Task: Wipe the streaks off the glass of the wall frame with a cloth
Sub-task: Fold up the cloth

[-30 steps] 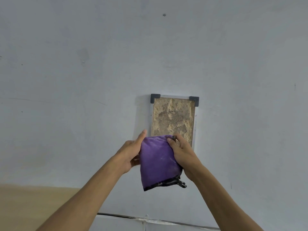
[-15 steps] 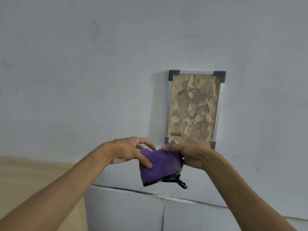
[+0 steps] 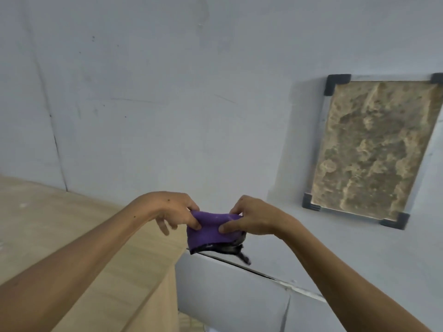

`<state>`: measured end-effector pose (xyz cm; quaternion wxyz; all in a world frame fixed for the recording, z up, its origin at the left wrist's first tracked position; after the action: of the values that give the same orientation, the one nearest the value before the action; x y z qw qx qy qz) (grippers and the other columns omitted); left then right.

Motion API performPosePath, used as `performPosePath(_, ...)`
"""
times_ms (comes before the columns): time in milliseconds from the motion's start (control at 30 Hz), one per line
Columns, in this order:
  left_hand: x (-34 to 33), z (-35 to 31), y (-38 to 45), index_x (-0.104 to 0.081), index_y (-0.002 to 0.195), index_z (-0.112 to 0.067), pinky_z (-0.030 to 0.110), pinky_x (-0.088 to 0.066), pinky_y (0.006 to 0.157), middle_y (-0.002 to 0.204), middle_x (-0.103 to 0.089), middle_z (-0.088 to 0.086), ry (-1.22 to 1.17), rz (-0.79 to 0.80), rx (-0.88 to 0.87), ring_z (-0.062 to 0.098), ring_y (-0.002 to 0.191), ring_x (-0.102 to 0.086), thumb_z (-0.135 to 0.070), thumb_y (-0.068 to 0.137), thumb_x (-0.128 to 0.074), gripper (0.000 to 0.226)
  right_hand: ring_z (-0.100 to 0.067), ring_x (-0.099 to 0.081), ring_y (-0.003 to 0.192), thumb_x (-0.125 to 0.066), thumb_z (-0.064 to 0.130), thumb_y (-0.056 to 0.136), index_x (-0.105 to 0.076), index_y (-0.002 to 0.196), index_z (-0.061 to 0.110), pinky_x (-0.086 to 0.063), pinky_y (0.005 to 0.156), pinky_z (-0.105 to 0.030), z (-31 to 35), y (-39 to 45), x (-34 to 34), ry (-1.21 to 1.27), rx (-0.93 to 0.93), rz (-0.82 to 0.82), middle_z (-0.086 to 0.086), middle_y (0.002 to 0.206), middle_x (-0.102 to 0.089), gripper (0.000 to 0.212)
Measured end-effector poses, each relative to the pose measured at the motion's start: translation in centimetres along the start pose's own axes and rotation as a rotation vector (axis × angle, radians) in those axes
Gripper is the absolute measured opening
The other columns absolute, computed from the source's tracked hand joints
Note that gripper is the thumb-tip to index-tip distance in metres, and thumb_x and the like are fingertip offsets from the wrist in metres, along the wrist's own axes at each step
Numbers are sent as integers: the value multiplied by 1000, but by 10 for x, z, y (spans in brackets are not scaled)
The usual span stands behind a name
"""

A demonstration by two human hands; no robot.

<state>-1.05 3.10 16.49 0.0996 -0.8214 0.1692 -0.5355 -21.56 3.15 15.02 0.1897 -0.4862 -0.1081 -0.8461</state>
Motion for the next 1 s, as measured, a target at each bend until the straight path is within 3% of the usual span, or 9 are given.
performPosePath(100, 3, 27, 16, -64, 118, -10, 36, -64, 65, 86, -74, 21, -136, 17, 68, 23, 62, -72, -18, 99, -61, 21, -12, -59, 70, -81, 44, 82, -78, 89, 18, -44, 59, -24, 6, 36, -19, -8, -28, 27, -3, 79, -70, 27)
performPosePath(233, 3, 67, 52, -62, 110, -3, 39, -64, 74, 90, -76, 27, -421, -132, 14, 31, 79, -78, 2, 98, -52, 16, -13, -71, 56, -78, 25, 85, -73, 92, 15, -54, 54, -21, 9, 84, -44, 98, -64, -22, -3, 69, -73, 14)
performPosePath(400, 3, 120, 90, -76, 100, -22, 38, -61, 88, 102, -76, 13, -691, -471, -161, 24, 92, -74, 9, 79, -70, 37, -36, -67, 89, -61, 16, 92, -67, 105, 16, -52, 76, -39, 13, 134, -79, -190, 69, -379, -6, 113, -59, 14)
performPosePath(500, -13, 146, 103, -76, 107, -37, 21, -51, 85, 117, -75, 7, -562, -446, -206, 17, 102, -70, -6, 74, -67, 47, -41, -63, 105, -56, 8, 96, -55, 131, 16, -50, 80, -46, -5, 151, -127, -376, 117, -288, -9, 145, -41, 35)
performPosePath(567, -30, 162, 114, -70, 126, -30, 6, -40, 93, 134, -65, -5, -319, -334, -136, 10, 124, -61, -8, 88, -64, 44, -34, -50, 133, -60, 12, 97, -41, 149, 17, -49, 100, -44, -23, 153, -160, -391, 132, -145, -8, 165, -23, 55)
performPosePath(633, -39, 176, 121, -61, 139, -26, -2, -26, 97, 142, -50, -16, -159, -357, -93, 1, 134, -47, -10, 100, -54, 42, -25, -36, 146, -55, 19, 102, -32, 156, 18, -44, 111, -39, -35, 151, -174, -319, 135, -107, -2, 169, -16, 59)
performPosePath(733, -42, 178, 131, -59, 142, -24, -1, -19, 100, 151, -46, -13, -130, -421, -91, 4, 141, -43, -14, 103, -50, 42, -25, -48, 135, -46, 20, 103, -47, 148, 19, -45, 108, -35, -37, 150, -171, -170, 153, -152, -1, 158, -33, 45)
performPosePath(900, -42, 158, 145, -74, 121, -20, 21, -48, 98, 124, -73, -2, -123, -628, -107, 17, 114, -69, -13, 91, -67, 32, -25, -55, 120, -53, 26, 102, -56, 136, 18, -49, 98, -37, -27, 151, -166, -173, 110, -178, -1, 143, -40, 35)
performPosePath(1000, -38, 156, 151, -79, 95, -24, 15, -55, 82, 90, -78, -11, -360, -810, -83, -3, 83, -72, 7, 78, -72, 36, -23, -58, 114, -61, 39, 98, -62, 130, 17, -50, 97, -34, -22, 148, -164, -74, 63, -234, 1, 133, -42, 39)
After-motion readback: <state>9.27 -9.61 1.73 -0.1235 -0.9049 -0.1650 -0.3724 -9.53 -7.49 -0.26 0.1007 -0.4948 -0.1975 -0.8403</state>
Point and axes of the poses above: each hand's wrist, its own y-axis towards the middle knuckle, its own x-axis out of the back of the hand, z = x × y, the point moved 3 cm from there along y, towards the middle knuckle
